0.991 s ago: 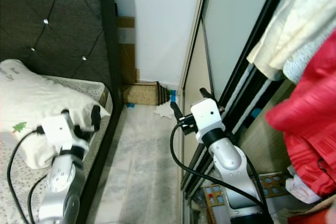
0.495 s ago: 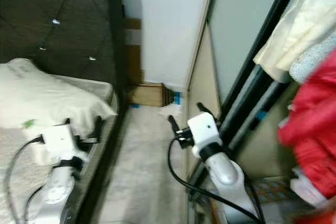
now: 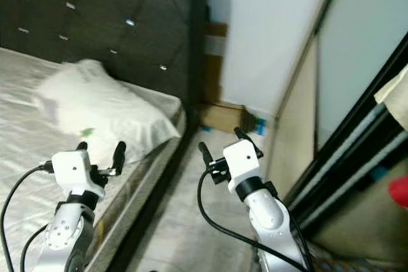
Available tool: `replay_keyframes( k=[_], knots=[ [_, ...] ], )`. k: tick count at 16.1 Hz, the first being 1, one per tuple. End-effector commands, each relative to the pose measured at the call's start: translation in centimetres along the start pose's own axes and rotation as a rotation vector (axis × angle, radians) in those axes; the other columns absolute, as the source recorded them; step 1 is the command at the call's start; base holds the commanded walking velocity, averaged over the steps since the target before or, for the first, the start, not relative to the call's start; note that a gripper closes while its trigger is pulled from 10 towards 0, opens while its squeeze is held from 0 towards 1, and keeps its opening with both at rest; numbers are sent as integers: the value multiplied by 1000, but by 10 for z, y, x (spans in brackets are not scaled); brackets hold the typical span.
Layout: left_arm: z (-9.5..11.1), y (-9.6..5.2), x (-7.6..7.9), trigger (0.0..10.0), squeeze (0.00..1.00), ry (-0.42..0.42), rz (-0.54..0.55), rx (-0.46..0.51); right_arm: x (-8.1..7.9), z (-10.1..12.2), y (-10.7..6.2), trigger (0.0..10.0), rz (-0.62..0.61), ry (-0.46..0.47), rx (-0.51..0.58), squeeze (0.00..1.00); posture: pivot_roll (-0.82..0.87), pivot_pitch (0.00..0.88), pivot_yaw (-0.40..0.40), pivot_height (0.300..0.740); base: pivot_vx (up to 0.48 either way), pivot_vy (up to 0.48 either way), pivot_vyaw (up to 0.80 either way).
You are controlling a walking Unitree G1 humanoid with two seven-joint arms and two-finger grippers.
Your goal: Clean up the room
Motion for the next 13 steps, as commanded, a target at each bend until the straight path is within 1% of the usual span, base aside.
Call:
replay_keyframes(
  k=[1, 9, 13],
  knots=[
    [3, -1, 4, 10000, 0, -4, -14, 6, 4, 5, -2, 10000, -19, -4, 11, 0, 29, 61, -34, 740, 0, 0, 800],
    [6, 0, 6, 10000, 0, 3, -25, -2, 3, 3, -2, 10000, -25, -4, 4, 0, 26, 72, -22, 740, 0, 0, 800],
    [8, 2, 5, 10000, 0, 8, -22, 0, 2, 4, 1, 10000, -24, -8, 9, 0, 29, 73, -20, 740, 0, 0, 800]
  ],
)
Point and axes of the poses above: a point about 5 cm out from each wrist's last joint towards the gripper, its own y axis pointing out of the wrist towards the gripper, its own z axis along the axis of the wrist's last joint, x = y × z, the point moved 2 cm from there along y, pointing out of the wrist towards the gripper, and after that the axes turned 9 degrees about y, right-handed, at the moved point
